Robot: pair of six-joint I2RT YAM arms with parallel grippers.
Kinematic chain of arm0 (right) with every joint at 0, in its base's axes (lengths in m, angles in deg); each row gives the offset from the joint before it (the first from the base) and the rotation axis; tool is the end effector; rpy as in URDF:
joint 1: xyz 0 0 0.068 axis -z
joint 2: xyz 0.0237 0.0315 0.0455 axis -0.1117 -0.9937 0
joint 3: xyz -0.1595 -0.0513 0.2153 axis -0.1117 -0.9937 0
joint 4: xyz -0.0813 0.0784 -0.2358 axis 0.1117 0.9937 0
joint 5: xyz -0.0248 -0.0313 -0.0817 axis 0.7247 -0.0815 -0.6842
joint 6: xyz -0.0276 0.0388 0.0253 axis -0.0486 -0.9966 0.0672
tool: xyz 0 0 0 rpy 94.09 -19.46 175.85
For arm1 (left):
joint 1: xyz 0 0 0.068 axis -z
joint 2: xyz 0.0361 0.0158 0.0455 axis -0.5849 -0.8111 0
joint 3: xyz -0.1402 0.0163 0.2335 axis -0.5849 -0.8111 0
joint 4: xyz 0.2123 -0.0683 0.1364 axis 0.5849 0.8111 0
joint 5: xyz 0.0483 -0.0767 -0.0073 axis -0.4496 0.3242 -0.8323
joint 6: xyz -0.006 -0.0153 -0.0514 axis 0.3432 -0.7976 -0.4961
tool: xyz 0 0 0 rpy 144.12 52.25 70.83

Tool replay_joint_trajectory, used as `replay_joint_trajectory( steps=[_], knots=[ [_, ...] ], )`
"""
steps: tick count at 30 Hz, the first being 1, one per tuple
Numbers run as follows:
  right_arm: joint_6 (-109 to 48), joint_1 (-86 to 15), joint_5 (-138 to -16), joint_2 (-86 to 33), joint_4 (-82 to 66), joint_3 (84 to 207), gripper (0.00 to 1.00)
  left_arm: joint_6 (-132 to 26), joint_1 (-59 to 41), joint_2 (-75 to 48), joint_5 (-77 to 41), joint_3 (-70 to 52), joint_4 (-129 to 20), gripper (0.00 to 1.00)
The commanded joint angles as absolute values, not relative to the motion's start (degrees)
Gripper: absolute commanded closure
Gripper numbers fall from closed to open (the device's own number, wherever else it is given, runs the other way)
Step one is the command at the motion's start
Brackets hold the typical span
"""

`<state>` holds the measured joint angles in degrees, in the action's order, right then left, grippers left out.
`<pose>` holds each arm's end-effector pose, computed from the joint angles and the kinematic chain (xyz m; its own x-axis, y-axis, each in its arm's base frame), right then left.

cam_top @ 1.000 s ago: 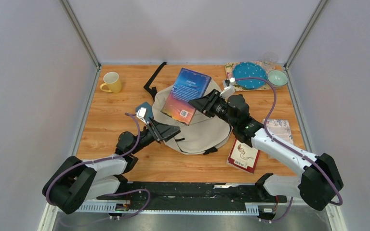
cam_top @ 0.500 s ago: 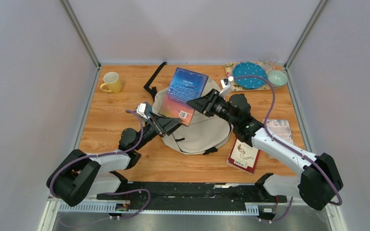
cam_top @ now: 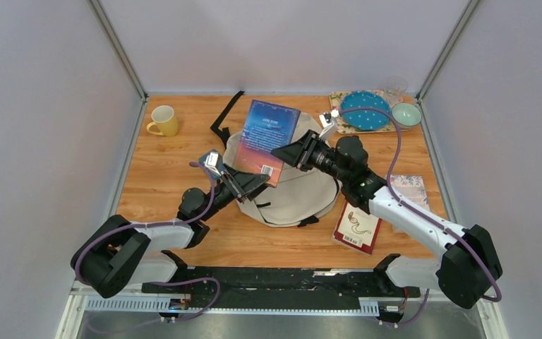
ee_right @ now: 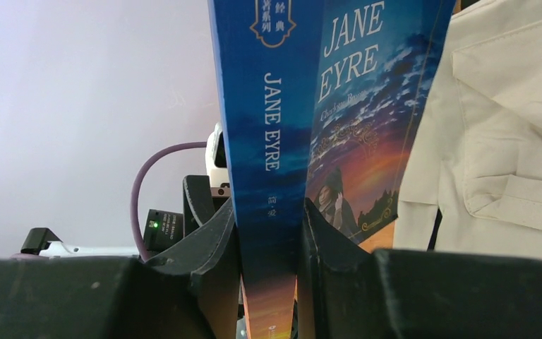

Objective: Pack the student bag
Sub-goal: Pick up the book from the center of the board.

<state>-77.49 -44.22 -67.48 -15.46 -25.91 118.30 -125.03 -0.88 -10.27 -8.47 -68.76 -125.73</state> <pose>0.2208 0.1848 0.3185 -0.6961 0.4342 -0.5718 -0.4356 0.3777 0.8171 0.1739 -0.1349 0.2072 -0.7682 -0.6173 -0.1700 0.2657 -0.0657 -0.9618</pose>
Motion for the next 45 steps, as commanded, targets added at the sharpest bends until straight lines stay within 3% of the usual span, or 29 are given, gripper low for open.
replay_joint_trajectory(
  steps=[1, 13, 19, 45],
  knots=[
    [-77.3, -44.7, -64.0, -14.3, -36.6, 124.2, 1.0, -124.1, 1.6, -9.2, -11.9, -66.1, -127.9, 0.16],
    [-76.4, -44.6, -62.0, -14.2, -35.9, 125.0, 1.0, -121.6, 2.9, -3.4, -19.6, -69.5, -123.2, 0.16],
    [-72.9, -44.6, -60.7, -10.3, -27.2, 123.4, 1.0, -117.9, 2.7, -4.2, -18.0, -67.6, -122.3, 0.16],
    [-80.1, -44.6, -54.2, -5.6, -22.5, 118.1, 1.0, -99.2, 2.8, 7.9, -24.7, -66.8, -106.2, 0.15]
  ],
)
